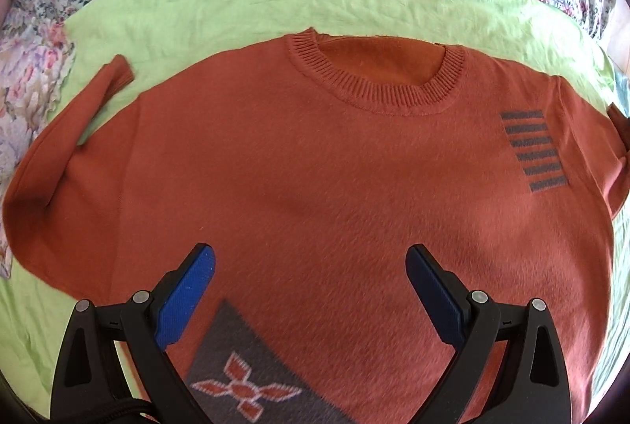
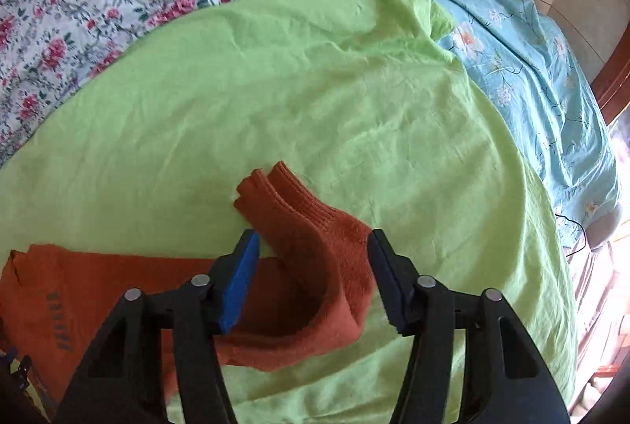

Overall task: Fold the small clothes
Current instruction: 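Grasp the sweater cuff with the right gripper and lift it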

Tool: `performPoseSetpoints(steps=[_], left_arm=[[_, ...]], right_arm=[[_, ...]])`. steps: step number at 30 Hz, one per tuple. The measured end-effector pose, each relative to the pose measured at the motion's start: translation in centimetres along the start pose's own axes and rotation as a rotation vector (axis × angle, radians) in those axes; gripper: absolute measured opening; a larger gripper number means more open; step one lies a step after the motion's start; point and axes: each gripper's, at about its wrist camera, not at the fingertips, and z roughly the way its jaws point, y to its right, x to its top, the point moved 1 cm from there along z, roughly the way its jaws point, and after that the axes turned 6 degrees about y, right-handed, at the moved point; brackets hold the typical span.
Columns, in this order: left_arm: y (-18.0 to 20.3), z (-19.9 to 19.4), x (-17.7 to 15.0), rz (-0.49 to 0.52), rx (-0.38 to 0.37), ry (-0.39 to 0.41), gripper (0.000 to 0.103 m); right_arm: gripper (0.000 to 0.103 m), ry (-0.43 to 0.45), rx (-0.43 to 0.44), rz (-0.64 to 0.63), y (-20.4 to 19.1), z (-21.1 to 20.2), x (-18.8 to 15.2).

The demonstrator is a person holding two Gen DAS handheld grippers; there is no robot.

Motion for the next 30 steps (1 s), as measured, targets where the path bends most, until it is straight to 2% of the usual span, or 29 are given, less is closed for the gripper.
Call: performPoseSetpoints(steps=[2, 3, 5, 9, 11, 12, 15, 19, 20, 25, 30], left_arm=[[0.3, 0.2, 0.3, -0.002, -0.005, 0.006, 0.098], [0.3, 0.2, 0.4, -0.003, -0.01, 0.009, 0.098], [0.3, 0.4, 0.4, -0.01, -0.017, 0.009, 0.098], [-0.1, 0.1, 0.2, -0.022, -0.032, 0.015, 0.098], [-0.7, -0.5, -0.2, -0.026, -0.039, 0.021, 0.098], [-1.0, -0.8, -0.4, -0.03, -0.041, 0.027, 0.098], [-2.3, -1.7, -1.2, -0.047, -0.048, 0.038, 0.098], [-4.7, -2.7, -2.2, -0.098, -0.06, 0.038, 0.098], [-5.6, -2.9, -2.5, -0.125, -0.073, 0.038, 0.098], [-9.5, -3.8, -3.7, -0.227, -0.129, 0.043, 0.098], [-11.8, -4.4, -4.6, -0.274, -0.155, 0.055, 0.098]], right_arm=[[0.013, -0.053, -0.003, -0.029, -0.4, 1.3, 0.0], [0.006, -0.065, 0.0, -0.039, -0.6, 1.5, -0.1], [0.005, -0.034, 0.018, -0.046, -1.5, 0.6, -0.4], [0.005, 0.038, 0.151, -0.033, -5.3, -2.9, -1.3], [0.005, 0.078, 0.281, -0.015, -8.4, -4.7, -2.0], [0.005, 0.086, 0.318, -0.01, -9.8, -5.2, -2.3], [0.005, 0.116, 0.488, -0.006, -15.8, -7.4, -4.2], [0.005, 0.127, 0.716, -0.044, -26.3, -10.1, -7.9], [0.005, 0.127, 0.748, -0.058, -28.4, -10.7, -9.1], [0.005, 0.03, 0.936, -0.141, -39.6, -10.9, -14.2], [0.005, -0.101, 1.001, -0.223, -45.7, -9.4, -19.5]])
